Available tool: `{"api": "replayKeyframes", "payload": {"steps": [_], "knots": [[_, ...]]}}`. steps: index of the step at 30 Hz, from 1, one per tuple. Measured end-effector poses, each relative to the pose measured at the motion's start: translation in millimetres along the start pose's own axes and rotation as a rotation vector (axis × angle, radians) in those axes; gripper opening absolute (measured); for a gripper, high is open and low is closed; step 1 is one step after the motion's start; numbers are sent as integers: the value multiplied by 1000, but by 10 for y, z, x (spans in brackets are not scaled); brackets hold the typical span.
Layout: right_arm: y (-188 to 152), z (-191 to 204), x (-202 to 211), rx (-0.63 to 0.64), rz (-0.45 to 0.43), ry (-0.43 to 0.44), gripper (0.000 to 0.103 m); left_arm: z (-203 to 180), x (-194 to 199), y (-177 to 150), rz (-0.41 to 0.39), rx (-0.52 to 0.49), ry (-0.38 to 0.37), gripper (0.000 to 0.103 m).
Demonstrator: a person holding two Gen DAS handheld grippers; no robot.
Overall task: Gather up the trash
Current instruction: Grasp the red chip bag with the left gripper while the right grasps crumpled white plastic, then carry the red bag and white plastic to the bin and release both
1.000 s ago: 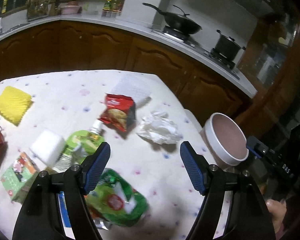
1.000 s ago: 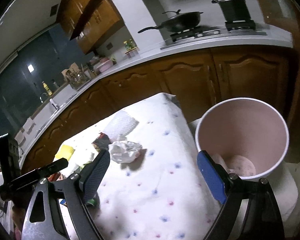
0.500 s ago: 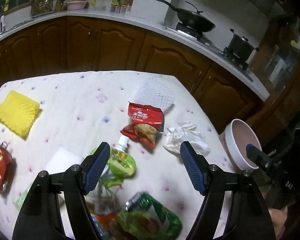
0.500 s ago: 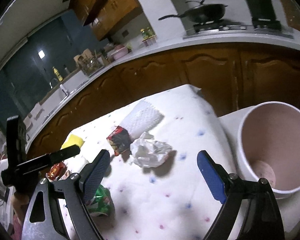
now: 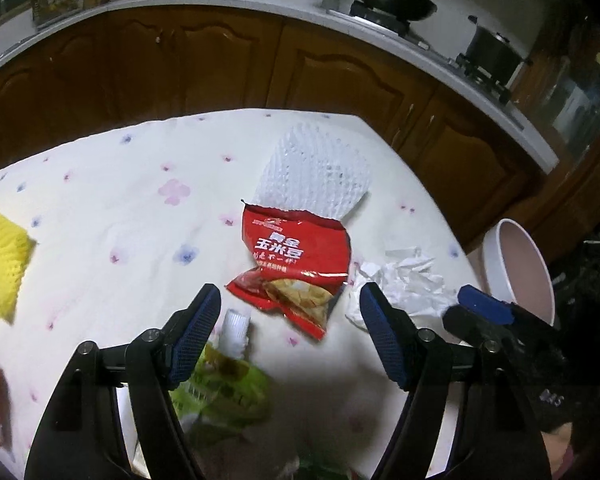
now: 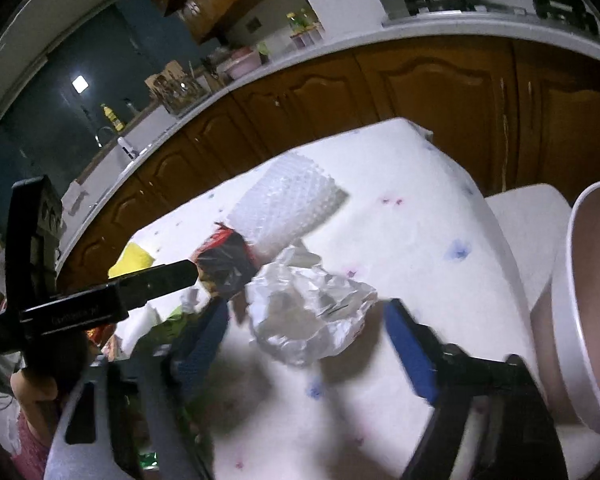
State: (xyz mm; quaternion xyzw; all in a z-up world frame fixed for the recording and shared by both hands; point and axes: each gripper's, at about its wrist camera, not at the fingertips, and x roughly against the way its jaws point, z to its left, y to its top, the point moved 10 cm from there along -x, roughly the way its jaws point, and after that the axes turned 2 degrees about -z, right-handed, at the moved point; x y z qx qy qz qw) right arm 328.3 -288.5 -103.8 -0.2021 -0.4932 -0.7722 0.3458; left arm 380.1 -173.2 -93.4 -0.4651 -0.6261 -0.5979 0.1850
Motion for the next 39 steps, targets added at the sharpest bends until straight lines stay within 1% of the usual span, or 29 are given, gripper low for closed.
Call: {"api": "replayKeyframes", "payload": {"steps": [1,2,3,4,5,6,8,15,23,29,39], "knots": [[4,-20,-28,-8,5,6,56,-6,-35,-1,9,-2,-6,45],[8,-27,-37,-15,6,16,52,-21,-74,-18,27,-3,-21,34],[5,-37,-41,-20,6,24,41,-31,-100,-22,37,-2,-32,24],[11,-44,-42,-13,6,17,34,-42,-112,-24,41,-3,-41,14],[10,-45,-32,0,5,1,29,-47,-116,-30,42,-5,-46,9],[9,-34,-9,13,-3,-1,24,-51,-110,-38,41,-8,-44,9],[10,-14,26,16,-10,13,10,-61,-67,-38,29,-13,-48,8],[24,11,238,17,-46,23,10,-11,216,-2,-32,15,-59,7],[84,83,568,21,-101,37,10,-122,574,-18,-82,16,-99,7],[113,24,880,13,-153,23,10,-357,734,-87,-98,-10,-130,7],[139,-360,1379,-39,-224,-39,10,-855,848,-157,-106,-72,-175,7]]}}
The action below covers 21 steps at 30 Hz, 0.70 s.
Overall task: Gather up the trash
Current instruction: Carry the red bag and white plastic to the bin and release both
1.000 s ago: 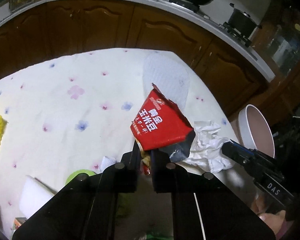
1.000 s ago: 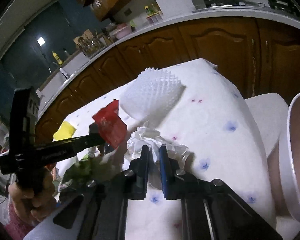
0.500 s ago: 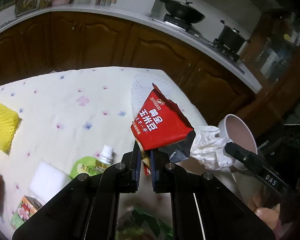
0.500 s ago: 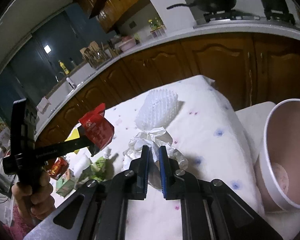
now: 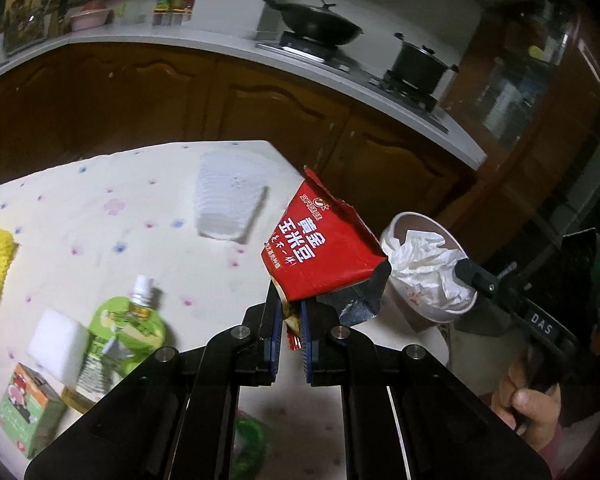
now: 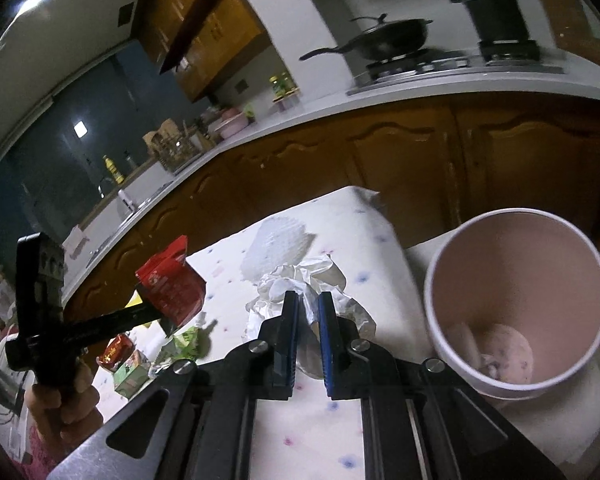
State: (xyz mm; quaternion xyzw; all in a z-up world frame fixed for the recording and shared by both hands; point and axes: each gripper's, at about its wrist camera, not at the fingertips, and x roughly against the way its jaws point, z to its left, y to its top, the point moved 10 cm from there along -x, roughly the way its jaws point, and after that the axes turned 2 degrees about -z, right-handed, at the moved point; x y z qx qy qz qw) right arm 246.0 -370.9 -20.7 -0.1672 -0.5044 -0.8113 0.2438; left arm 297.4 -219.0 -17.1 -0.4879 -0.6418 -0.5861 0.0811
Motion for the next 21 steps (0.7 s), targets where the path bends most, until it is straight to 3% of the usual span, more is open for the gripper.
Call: {"api": "replayKeyframes", "payload": {"steps": [21], "knots": [[155,-900,714,-93,-111,-131,10,-1099,-410,-50,62,-130,-104,7]]}}
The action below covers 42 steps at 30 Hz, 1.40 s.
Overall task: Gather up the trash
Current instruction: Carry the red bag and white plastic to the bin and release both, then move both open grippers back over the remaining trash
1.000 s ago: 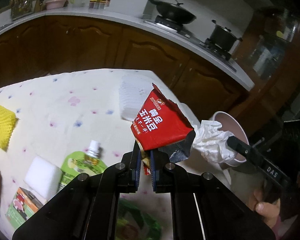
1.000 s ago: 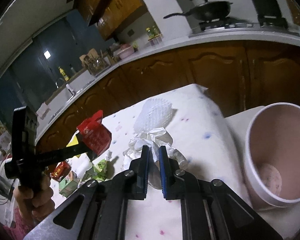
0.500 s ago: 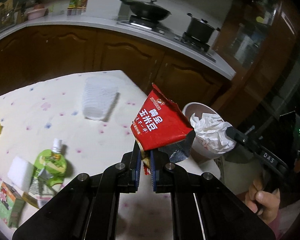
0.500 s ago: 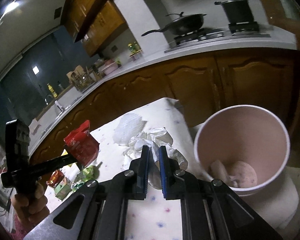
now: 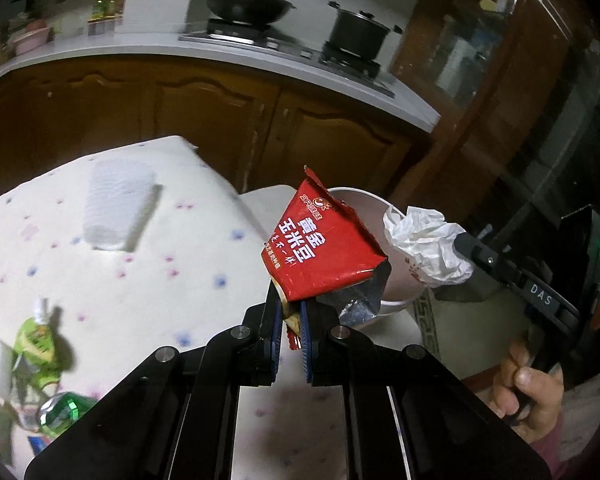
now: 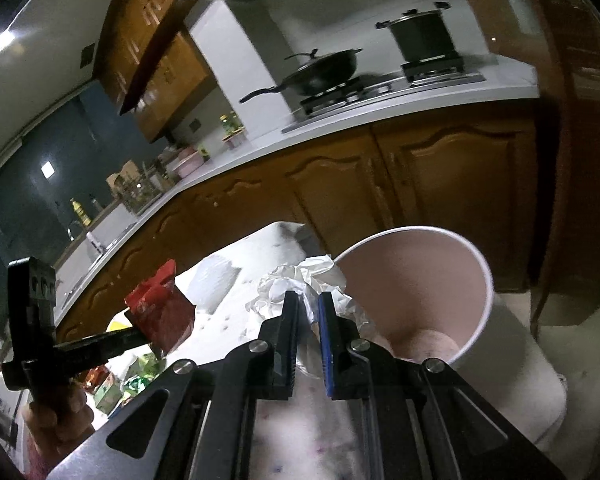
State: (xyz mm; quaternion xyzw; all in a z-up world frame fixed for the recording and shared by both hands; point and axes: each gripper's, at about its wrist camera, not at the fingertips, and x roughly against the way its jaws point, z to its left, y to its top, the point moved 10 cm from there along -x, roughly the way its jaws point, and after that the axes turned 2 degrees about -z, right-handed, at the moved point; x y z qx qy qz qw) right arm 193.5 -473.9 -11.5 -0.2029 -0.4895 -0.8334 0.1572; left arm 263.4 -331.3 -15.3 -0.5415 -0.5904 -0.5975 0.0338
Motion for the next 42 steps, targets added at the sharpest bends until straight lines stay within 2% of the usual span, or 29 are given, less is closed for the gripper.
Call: {"api": "replayKeyframes", "payload": {"steps": [11,18,28,30,32,33,34,35,37,42], "knots": [[104,-401,49,-35,-25,-45,10,-442,-392,127,28,-79,-14,7],[113,-608,-51,-41,-25,-86,10,-589,-744,117,80,-92,-16,7],[132,-850,-265,-75,2,-90,10,-682,-1216,142,149,-126,9,8],[126,-884,-309,-83,11,-90,12,-686,-1261,130,154,-134,22,14],[107,-921,-353,-104,23,-84,15,-691,-1283,114,157,-142,28,30],[95,-951,-376,-113,30,-87,16,-691,-1289,111,155,-147,38,47],[86,-973,-386,-120,33,-90,21,-694,-1295,113,153,-151,45,56],[82,-973,-392,-126,34,-86,24,-699,-1294,113,146,-155,47,56],[72,-987,-399,-136,35,-83,36,-691,-1292,101,147,-156,49,56],[62,-975,-377,-142,27,-79,37,-624,-1239,73,143,-133,52,56]]}}
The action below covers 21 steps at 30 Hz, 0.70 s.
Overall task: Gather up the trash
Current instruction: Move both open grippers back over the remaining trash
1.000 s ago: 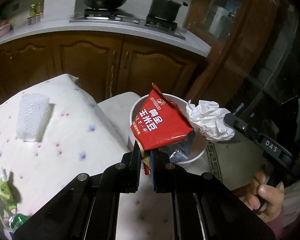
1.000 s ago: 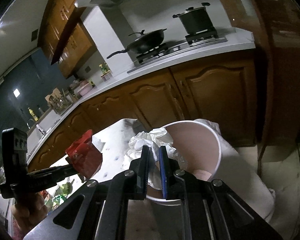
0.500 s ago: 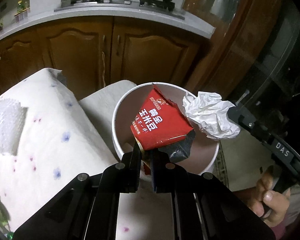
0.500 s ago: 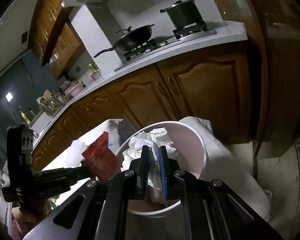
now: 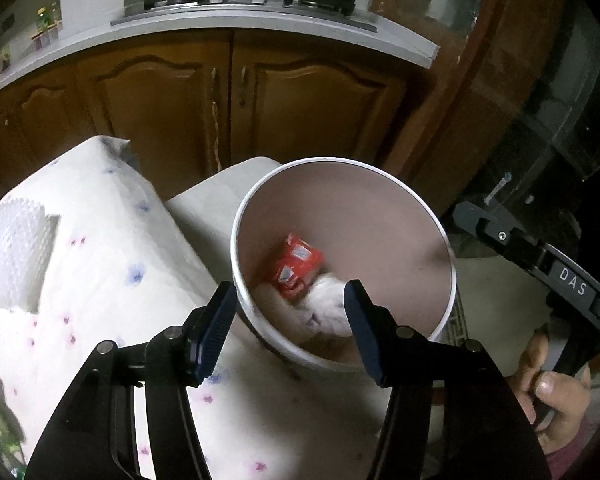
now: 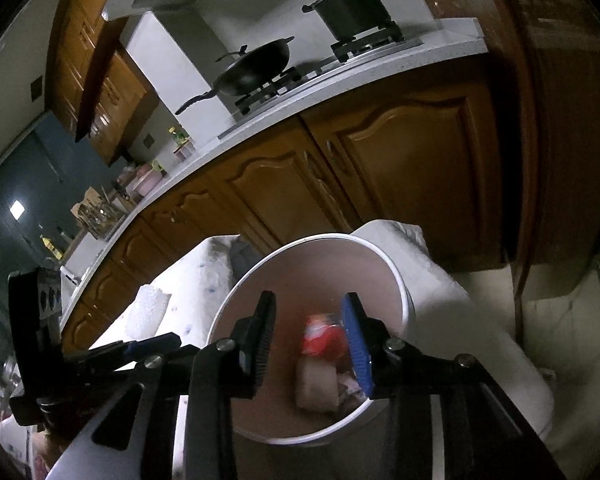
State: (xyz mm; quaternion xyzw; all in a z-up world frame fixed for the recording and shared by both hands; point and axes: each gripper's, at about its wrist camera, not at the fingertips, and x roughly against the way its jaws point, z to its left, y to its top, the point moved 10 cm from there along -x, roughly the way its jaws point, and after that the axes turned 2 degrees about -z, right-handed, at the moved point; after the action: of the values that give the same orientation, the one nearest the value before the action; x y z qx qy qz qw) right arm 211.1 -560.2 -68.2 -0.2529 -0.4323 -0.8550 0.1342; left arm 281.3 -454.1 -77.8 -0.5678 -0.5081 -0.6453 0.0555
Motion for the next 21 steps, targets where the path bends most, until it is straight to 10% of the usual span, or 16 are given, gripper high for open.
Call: {"api": "replayKeyframes", "payload": {"steps": [21], "knots": [[-175,532,234,22,-20,80,76,664,931,-391,-125,199,13,59]]}}
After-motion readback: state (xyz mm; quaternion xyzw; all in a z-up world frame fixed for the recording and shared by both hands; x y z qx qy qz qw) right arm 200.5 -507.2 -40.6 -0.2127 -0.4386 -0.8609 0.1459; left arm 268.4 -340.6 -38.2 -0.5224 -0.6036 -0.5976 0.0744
